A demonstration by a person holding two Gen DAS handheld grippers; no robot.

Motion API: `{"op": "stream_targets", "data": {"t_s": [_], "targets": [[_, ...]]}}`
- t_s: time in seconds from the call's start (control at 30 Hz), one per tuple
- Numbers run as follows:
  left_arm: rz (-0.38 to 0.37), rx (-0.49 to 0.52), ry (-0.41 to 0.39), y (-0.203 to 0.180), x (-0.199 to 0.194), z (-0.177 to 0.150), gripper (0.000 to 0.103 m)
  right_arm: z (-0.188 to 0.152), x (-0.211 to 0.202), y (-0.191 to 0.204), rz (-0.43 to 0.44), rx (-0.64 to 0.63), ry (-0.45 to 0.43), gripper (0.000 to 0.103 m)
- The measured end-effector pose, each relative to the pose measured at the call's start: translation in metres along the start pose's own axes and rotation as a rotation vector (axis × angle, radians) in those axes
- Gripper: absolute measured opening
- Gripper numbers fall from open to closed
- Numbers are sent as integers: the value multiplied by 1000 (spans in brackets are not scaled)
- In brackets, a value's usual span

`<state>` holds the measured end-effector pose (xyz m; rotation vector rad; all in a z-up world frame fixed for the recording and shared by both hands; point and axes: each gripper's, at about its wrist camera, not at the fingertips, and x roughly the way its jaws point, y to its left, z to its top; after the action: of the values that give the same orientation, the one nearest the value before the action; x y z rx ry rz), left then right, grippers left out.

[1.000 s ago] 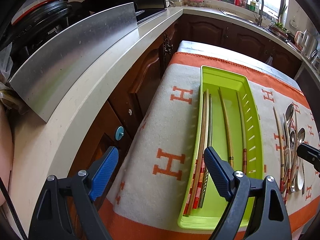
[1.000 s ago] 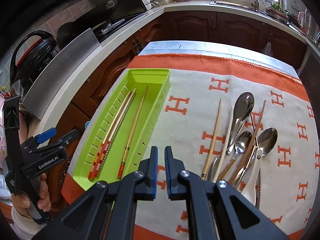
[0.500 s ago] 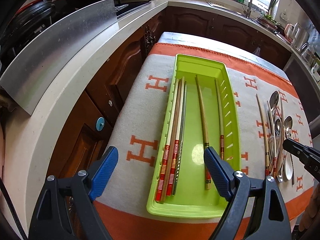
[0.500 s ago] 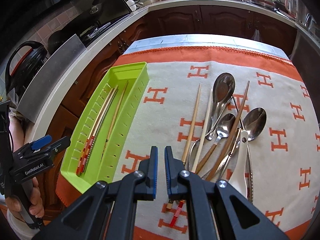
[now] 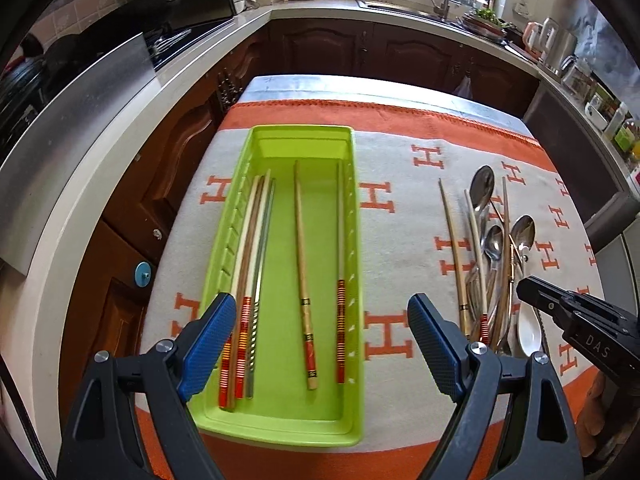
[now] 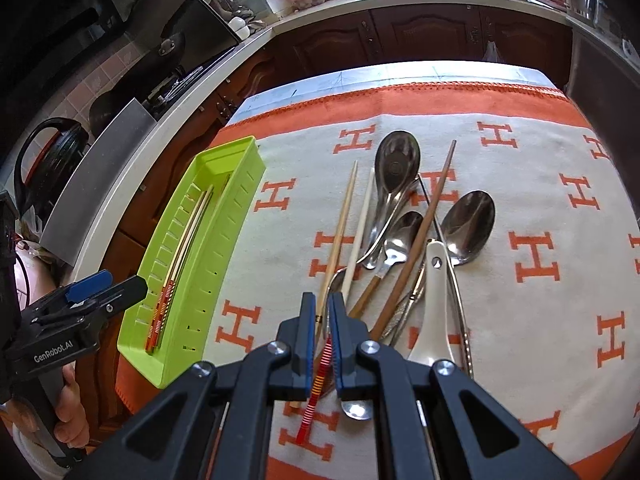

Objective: Organize utensils

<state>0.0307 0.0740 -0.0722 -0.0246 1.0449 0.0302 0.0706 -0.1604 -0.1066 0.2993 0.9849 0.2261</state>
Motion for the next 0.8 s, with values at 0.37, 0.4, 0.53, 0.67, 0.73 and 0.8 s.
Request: {"op": "stream_targets", "data": {"t_s": [0.37, 0.4, 0.53, 0.67, 0.73, 0.8], "targets": [[-35, 206, -13, -90, 23, 7, 86, -7, -5, -33, -6, 70, -7, 7], [-41, 214, -4, -94, 26, 6, 83, -7, -5, -34, -6, 72, -7, 7], [-82, 221, 68, -104, 47, 4, 69, -9, -5, -39, 0, 81, -6, 7], [-108, 212, 130, -106, 64, 0, 62, -9, -3, -42, 8, 92, -2, 7], [-120, 210, 152, -107, 70, -2, 61, -8, -2, -44, 13, 96, 0, 7], [-126, 208, 170, -107, 75, -5, 61, -9, -1, -45, 16, 97, 1, 7]]}}
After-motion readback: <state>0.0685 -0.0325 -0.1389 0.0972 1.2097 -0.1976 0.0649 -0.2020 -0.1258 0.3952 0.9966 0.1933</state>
